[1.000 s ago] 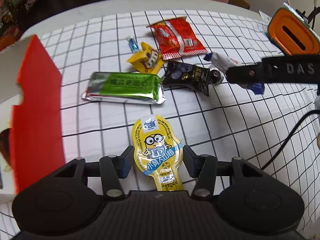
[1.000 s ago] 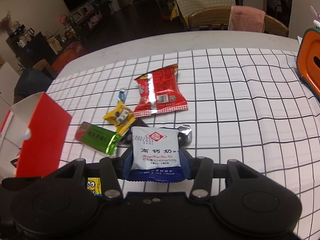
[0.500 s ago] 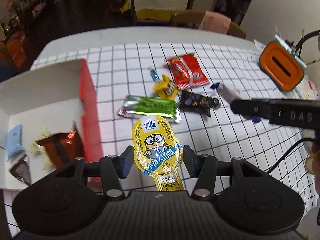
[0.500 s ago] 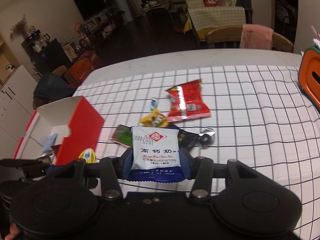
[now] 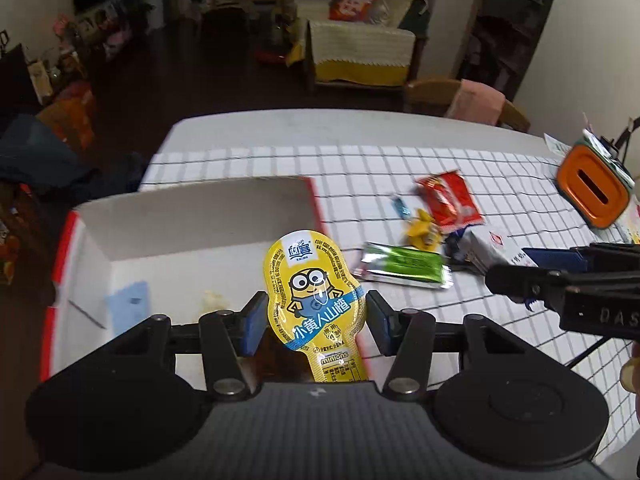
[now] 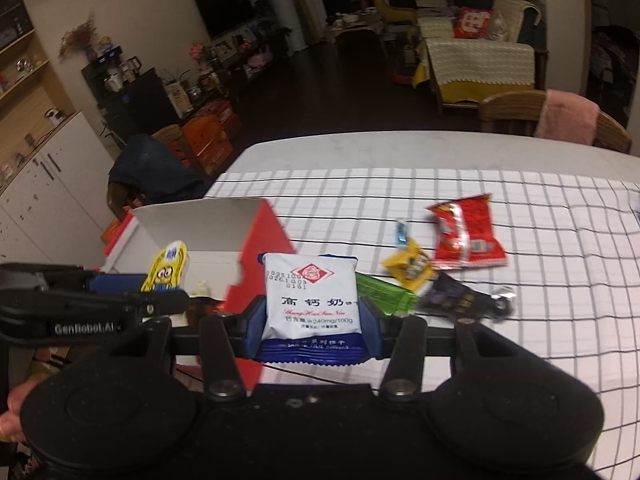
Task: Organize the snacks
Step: 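Carry the minion candy and milk packet into the box and open both tools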
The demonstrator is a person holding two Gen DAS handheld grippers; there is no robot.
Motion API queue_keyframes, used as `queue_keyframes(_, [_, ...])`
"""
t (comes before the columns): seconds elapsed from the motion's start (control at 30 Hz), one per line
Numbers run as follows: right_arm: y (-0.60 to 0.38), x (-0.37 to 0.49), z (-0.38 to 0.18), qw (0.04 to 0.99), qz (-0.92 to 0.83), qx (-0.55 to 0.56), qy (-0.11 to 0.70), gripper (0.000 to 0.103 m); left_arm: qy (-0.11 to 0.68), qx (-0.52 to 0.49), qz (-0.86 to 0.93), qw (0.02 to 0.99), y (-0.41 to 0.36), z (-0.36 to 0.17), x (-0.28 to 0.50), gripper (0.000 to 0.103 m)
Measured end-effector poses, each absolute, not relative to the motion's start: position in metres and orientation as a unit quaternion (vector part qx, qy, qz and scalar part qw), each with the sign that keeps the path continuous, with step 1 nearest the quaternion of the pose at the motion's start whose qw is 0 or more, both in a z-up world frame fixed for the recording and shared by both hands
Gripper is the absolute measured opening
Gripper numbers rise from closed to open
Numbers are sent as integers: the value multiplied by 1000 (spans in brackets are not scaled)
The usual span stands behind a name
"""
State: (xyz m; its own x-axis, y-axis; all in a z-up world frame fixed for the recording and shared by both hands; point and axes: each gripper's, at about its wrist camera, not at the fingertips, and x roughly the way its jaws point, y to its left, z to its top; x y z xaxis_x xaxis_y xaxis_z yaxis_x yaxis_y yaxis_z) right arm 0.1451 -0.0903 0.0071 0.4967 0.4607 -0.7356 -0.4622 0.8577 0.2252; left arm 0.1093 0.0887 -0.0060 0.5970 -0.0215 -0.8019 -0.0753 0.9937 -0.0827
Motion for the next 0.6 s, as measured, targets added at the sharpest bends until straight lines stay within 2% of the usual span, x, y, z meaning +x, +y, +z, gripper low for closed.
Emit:
queue_keyframes(0.3, [-18,139,3,858,290,-24,422,48,447,-43,42,893,156,-8,109,52])
queue_keyframes(0.6, [53,148,-19,848,298,-73,431,48,476,-27,60,877,208,-36,131,52])
